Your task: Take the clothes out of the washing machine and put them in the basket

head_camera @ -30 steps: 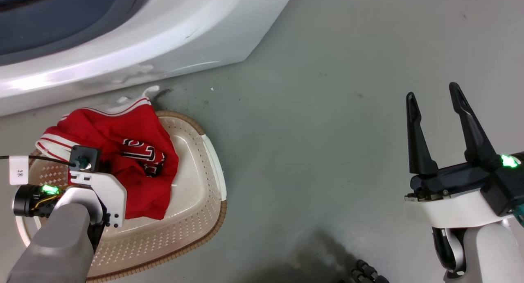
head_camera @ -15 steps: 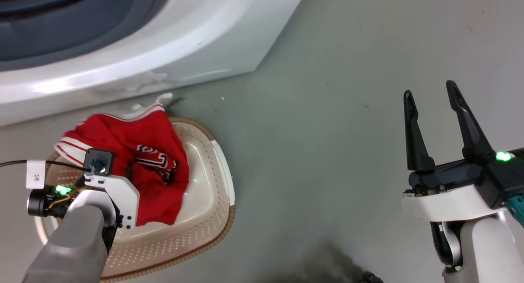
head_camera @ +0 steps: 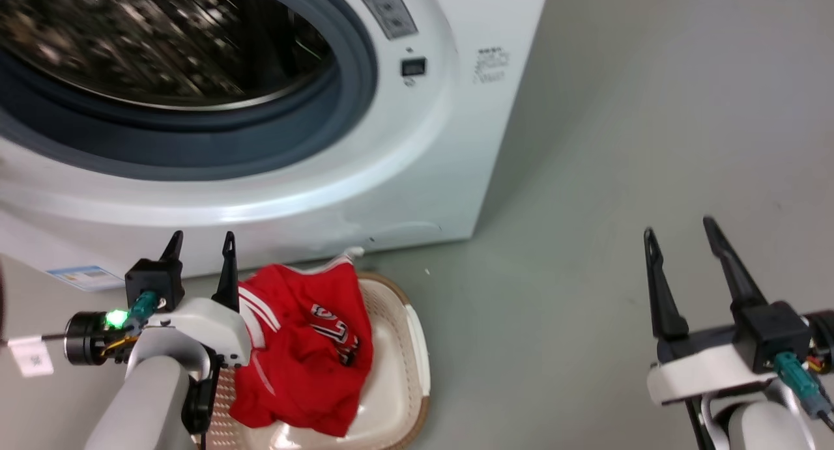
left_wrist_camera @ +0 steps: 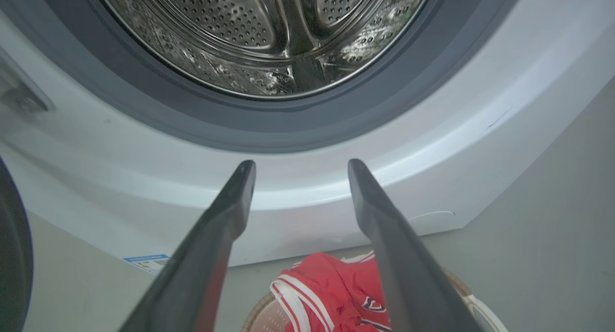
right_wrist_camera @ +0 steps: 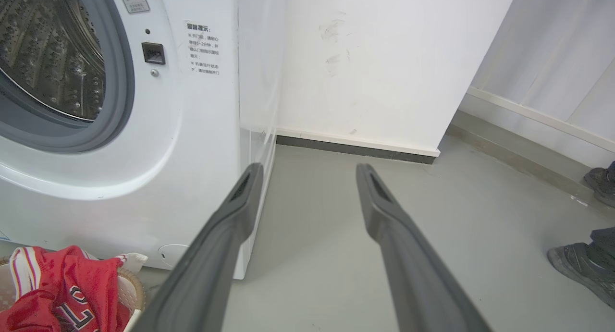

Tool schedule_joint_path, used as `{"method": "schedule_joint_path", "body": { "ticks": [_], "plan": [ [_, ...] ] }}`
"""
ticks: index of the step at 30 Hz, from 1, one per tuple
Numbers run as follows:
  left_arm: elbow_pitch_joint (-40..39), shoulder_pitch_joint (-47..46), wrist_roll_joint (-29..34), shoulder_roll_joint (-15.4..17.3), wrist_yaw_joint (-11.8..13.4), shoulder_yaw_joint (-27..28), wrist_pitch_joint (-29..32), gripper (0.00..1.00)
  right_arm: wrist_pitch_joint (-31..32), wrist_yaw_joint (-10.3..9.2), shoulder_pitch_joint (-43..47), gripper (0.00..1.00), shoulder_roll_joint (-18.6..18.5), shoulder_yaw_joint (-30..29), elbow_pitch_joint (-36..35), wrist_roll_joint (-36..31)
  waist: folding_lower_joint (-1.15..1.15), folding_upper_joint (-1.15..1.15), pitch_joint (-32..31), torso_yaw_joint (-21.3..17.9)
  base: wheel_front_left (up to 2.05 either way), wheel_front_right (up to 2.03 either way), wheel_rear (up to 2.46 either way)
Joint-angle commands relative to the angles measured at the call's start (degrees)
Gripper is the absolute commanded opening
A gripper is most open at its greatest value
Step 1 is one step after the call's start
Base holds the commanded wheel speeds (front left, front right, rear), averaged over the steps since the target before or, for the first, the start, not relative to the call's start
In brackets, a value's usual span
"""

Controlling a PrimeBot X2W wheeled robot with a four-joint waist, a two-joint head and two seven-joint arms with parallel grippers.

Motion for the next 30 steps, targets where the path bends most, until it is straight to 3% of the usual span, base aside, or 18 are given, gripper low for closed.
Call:
{"method": "schedule_joint_path", "body": {
  "ticks": [1, 7, 12, 21, 30],
  "plan": [
    [-3.8, 3.1, 1.6, -0.6, 0.0, 2.0, -0.1, 1.0, -0.1, -0.08, 1.9, 1.0, 0.1, -0.4, 0.5, -0.2, 0.01, 0.0, -6.6, 4.7, 0.0, 0.0, 0.0],
    [-19.6, 14.8, 9.3, -3.5, -0.9, 8.2, -0.1, 1.0, -0.1, -0.08, 6.6, 1.0, 0.1, -1.7, 1.2, 0.0, 0.01, 0.0, -12.7, 7.6, 0.0, 0.0, 0.0],
    [-27.7, 22.2, 14.1, -5.6, -1.2, 10.1, -0.1, 1.0, -0.1, -0.08, 9.1, 1.0, 0.1, -1.8, 1.2, 1.0, 0.01, 0.0, -15.6, 8.0, 0.0, 0.0, 0.0],
    [-35.1, 31.6, 18.1, -10.4, -1.0, 11.7, -0.1, 1.0, -0.1, -0.08, 12.7, 1.0, 0.1, -1.7, 1.5, 2.2, 0.01, 0.0, -18.4, 6.8, 0.0, 0.0, 0.0],
    [-35.0, 34.5, 20.1, -12.3, -2.3, 12.8, -0.1, 1.0, -0.1, -0.08, 13.9, 1.0, 0.1, -1.1, 1.9, 2.0, 0.01, 0.0, -19.6, 6.0, 0.0, 0.0, 0.0]
  ]
}}
